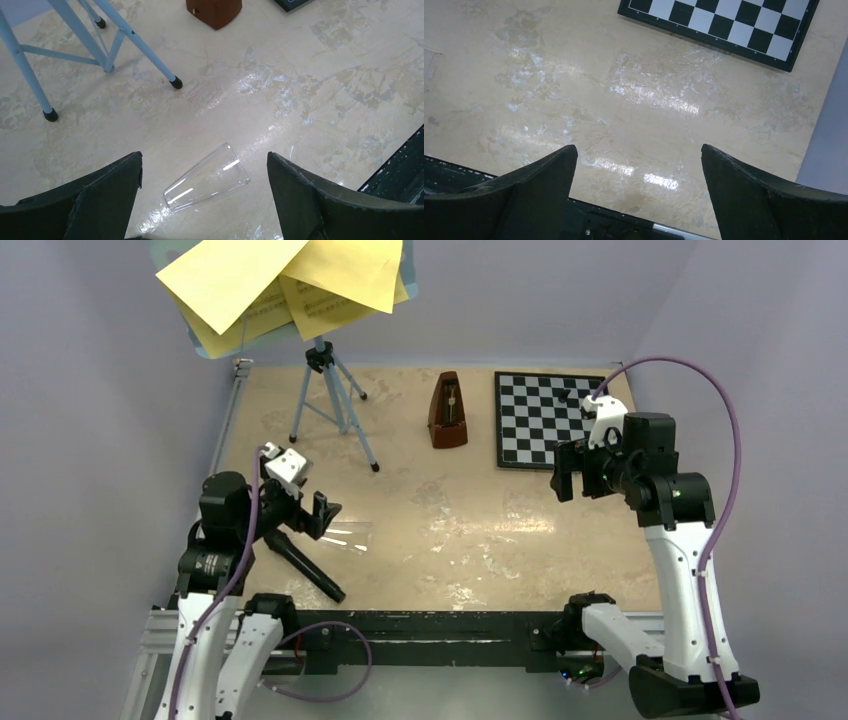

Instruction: Pack up the instrument practice props

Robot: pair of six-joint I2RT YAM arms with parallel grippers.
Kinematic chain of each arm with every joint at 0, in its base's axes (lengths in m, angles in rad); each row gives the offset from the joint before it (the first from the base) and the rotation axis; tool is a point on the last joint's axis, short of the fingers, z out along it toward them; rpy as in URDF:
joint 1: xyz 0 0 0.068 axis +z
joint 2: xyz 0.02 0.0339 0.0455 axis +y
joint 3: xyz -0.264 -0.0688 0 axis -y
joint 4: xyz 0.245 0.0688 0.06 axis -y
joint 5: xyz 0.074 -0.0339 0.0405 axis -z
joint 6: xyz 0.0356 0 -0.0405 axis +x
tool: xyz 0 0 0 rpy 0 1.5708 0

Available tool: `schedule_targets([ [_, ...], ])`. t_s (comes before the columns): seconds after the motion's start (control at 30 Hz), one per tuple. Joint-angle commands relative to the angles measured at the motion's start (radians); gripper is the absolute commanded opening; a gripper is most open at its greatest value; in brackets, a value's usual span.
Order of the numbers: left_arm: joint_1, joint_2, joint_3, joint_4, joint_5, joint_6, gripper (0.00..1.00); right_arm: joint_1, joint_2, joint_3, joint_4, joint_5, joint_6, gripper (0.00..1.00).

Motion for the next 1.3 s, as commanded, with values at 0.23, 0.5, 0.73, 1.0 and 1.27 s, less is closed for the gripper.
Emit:
schedule_targets([
  [0.23,-0.025,0.02,0.009,0.023,0.117,0.111,0.99,-0.002,-0.066,0.004,0.084,-0.101,-0.133,0.99],
  [0.5,-0.096,0.18,0.07,0.021,0.116,0.202,0.98,0.009,0.103,0.124,0.134,-0.239,-0.158,0.96],
  [0.73,-0.169,0.363,0.196,-0.001,0.036,0.247,0.99,0.142,0.513,0.525,0.151,-0.158,-0.076,0.93],
  [1.0,-0.189,0.455,0.186,0.037,0.011,0.204,0.99,0.278,0.891,0.888,0.219,0.033,0.099,0.99],
  [1.27,-0.189,0.492,0.171,0.059,0.005,0.173,0.99,0.366,1.103,1.03,0.343,0.115,0.205,0.99],
])
